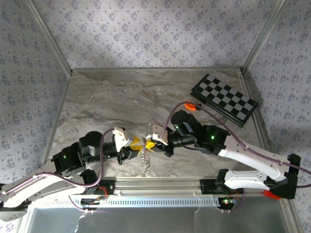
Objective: Put the keys on the keyring
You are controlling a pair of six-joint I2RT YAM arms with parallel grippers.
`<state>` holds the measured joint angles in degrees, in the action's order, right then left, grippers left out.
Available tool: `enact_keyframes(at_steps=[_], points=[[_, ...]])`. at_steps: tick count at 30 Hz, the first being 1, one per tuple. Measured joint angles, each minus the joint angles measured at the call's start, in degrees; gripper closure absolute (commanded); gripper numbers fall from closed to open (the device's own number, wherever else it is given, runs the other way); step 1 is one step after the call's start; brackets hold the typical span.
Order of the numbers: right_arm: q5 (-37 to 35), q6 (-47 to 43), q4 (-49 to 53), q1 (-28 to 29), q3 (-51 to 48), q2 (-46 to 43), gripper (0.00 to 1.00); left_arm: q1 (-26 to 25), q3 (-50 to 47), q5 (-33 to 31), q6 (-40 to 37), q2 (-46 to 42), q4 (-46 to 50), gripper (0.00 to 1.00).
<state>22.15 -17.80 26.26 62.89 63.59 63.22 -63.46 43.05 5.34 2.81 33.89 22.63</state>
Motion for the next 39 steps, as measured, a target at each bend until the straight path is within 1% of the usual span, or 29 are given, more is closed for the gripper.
enact_keyframes(at_steps=[3,12,15,17,20,26,27,29,31,33,36,39], points=[[-1.5,-1.0,0.2,1.0,0.0,0.0,1.0,0.0,0.0,0.5,-0.1,0.0,-0.1,0.72],[-4.5,-2.4,0.1,2.7,0.0,0.0,1.0,-0.1,0.0,2.0,-0.4,0.4,-0.2,0.81],[-5.1,-2.7,0.2,3.3,0.5,0.3,1.0,-0.1,0.0,2.8,-0.3,0.4,-0.4,0.87],[-5.6,-2.8,0.3,3.4,0.7,0.6,1.0,-0.1,0.0,3.0,-0.2,0.4,-0.5,0.94],[-6.5,-2.8,0.5,3.4,0.9,0.6,1.0,-0.2,0.0,3.8,-0.3,0.4,-0.5,1.0],[-6.6,-2.8,0.8,3.4,1.2,0.6,1.0,-0.3,-0.4,4.3,-0.4,0.2,-1.3,1.0],[-6.5,-2.8,0.8,3.4,1.2,0.6,0.99,-0.3,-0.6,4.3,-0.4,0.0,-1.6,1.0],[-5.8,-2.6,0.7,3.2,1.2,0.5,0.9,-0.3,-1.4,4.5,-0.3,-0.9,-2.6,1.0],[-4.3,-1.9,-0.3,2.8,0.8,0.0,0.86,-0.3,-2.5,5.2,-0.2,-2.2,-4.4,1.0],[-2.4,-0.9,-2.0,2.3,0.1,-0.7,0.78,-0.3,-3.5,6.1,0.1,-3.5,-6.6,1.0],[0.5,1.3,-4.7,1.1,-1.2,-1.9,0.72,-0.3,-5.3,8.1,0.5,-5.3,-11.3,1.0],[3.5,3.7,-7.5,-0.4,-2.8,-3.0,0.71,-0.3,-7.0,9.6,0.9,-5.7,-15.8,1.0]])
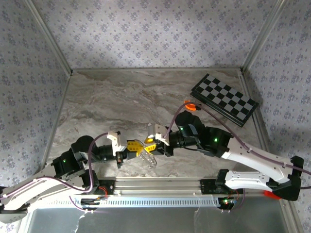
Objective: Put the keys on the keyring
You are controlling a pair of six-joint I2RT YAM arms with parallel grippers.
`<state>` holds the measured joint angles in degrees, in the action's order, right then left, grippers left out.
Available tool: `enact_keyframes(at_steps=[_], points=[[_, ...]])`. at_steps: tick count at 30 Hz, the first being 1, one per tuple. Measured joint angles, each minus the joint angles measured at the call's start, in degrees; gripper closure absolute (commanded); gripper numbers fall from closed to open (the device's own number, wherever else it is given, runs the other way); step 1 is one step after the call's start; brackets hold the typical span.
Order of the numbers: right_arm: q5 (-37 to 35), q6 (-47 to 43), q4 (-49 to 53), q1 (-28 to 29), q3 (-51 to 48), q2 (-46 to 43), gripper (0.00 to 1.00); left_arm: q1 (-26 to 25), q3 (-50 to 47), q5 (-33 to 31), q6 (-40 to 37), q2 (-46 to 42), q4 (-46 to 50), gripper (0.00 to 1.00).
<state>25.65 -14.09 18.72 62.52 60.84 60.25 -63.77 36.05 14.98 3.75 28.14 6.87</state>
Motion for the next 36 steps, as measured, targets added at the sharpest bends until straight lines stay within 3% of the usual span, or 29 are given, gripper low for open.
enact_keyframes(at_steps=[5,14,19,20,23,26,32,36], points=[[4.5,3.9,-3.5,-1.8,-1.9,-1.7,0.76,0.0,-0.8,2.1,0.4,1.0,-4.8,1.0],[8.6,7.3,-7.8,-3.1,-4.3,-4.5,0.99,0.0,-3.3,3.1,1.9,1.9,-14.1,1.0],[8.1,7.2,-8.8,-3.1,-5.2,-5.5,1.0,0.0,-4.3,3.0,2.9,2.0,-16.6,1.0],[7.8,7.1,-8.8,-3.1,-5.2,-5.5,1.0,0.0,-4.3,2.6,2.9,2.0,-16.6,0.95],[6.1,5.7,-7.7,-2.9,-5.1,-5.3,1.0,-0.1,-4.1,1.1,2.6,1.9,-14.5,0.79],[2.6,3.5,-3.4,-2.3,-3.1,-3.9,1.0,-0.4,-1.8,-0.4,0.9,1.9,-8.0,0.74],[-4.3,-1.1,5.7,0.2,3.9,0.4,1.0,-0.4,8.8,-2.6,-3.5,5.6,6.2,0.73],[-6.6,-3.3,10.7,1.3,6.2,1.6,1.0,-0.4,13.5,-2.5,-6.0,9.5,10.7,0.79]])
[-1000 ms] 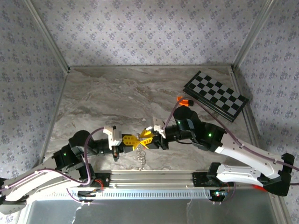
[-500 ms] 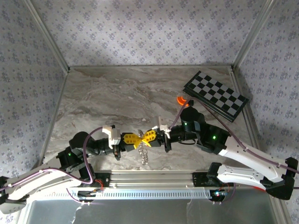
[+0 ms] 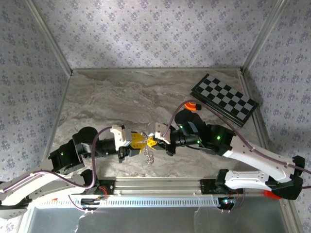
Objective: Put the keys on the keyring
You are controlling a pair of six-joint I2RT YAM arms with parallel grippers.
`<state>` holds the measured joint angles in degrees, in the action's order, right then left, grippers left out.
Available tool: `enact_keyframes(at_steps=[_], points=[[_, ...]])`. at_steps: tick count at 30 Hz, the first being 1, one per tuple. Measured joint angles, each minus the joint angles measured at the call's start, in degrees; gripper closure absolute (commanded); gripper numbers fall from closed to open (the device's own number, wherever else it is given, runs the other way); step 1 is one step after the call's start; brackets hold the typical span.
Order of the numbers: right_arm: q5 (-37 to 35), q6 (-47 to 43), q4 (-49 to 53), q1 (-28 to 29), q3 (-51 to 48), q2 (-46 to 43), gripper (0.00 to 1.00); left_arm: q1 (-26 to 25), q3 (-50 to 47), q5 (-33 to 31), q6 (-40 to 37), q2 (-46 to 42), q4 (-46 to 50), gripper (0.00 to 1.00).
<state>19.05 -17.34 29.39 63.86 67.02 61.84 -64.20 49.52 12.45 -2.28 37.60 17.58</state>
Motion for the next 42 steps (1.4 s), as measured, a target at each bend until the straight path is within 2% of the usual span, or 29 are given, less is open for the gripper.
enact_keyframes(at_steps=[11,18,22,27,35,36,40,42], points=[[-1.3,-2.5,6.1,1.2,2.3,0.9,1.0,0.0,0.7,1.4,-2.0,3.4,3.3,0.84],[-1.4,-3.3,6.3,1.4,2.4,0.9,1.0,0.0,0.7,1.5,-2.2,3.3,4.9,0.79],[-2.0,-3.6,6.3,1.9,2.4,0.9,1.0,0.0,0.7,1.7,-2.2,3.2,5.3,0.85],[-2.6,-4.0,6.4,2.6,2.4,0.9,1.0,-0.2,0.7,2.2,-2.2,2.9,5.9,0.99],[-2.8,-4.2,6.1,3.2,2.4,0.8,1.0,-0.3,0.7,2.6,-2.6,2.0,6.3,1.0],[-2.8,-4.2,5.6,3.3,2.4,0.8,0.99,-0.3,0.7,2.7,-2.6,1.6,6.2,1.0],[-2.1,-3.8,2.8,3.4,2.1,-0.1,0.84,-0.3,-1.3,2.8,-2.1,-1.6,2.9,1.0],[-1.7,-3.0,0.8,3.4,0.8,-1.3,0.82,-0.3,-2.8,2.7,-1.7,-3.7,0.9,1.0]])
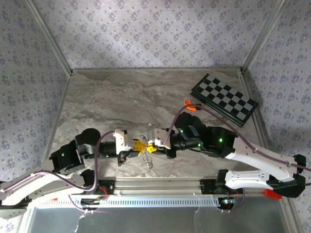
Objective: Put the keys on the keyring
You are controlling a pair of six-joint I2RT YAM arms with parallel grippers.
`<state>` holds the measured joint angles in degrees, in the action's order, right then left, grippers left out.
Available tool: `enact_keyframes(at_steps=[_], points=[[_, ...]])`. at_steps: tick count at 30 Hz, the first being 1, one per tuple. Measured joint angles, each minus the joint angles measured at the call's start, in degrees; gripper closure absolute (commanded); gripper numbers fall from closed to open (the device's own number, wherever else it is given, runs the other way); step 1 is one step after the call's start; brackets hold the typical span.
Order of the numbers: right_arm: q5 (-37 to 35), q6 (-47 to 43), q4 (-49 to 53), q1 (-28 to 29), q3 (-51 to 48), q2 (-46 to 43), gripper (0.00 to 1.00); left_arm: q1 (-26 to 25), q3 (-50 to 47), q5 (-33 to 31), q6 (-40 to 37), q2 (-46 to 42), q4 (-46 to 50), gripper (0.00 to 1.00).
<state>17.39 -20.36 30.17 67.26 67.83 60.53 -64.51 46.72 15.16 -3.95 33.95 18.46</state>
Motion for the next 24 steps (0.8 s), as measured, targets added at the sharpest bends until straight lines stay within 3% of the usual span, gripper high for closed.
enact_keyframes(at_steps=[6,18,24], points=[[1.9,2.0,-2.2,-0.5,-2.6,-1.6,0.8,0.0,-4.5,0.1,1.6,-4.6,-7.8,1.0],[7.3,7.3,-7.7,-3.7,-6.6,-5.9,0.56,-0.1,-8.6,0.6,3.8,-7.2,-15.9,1.0],[9.7,9.6,-10.9,-4.5,-7.5,-7.8,0.55,-0.1,-8.6,0.7,3.8,-5.9,-17.2,1.0]])
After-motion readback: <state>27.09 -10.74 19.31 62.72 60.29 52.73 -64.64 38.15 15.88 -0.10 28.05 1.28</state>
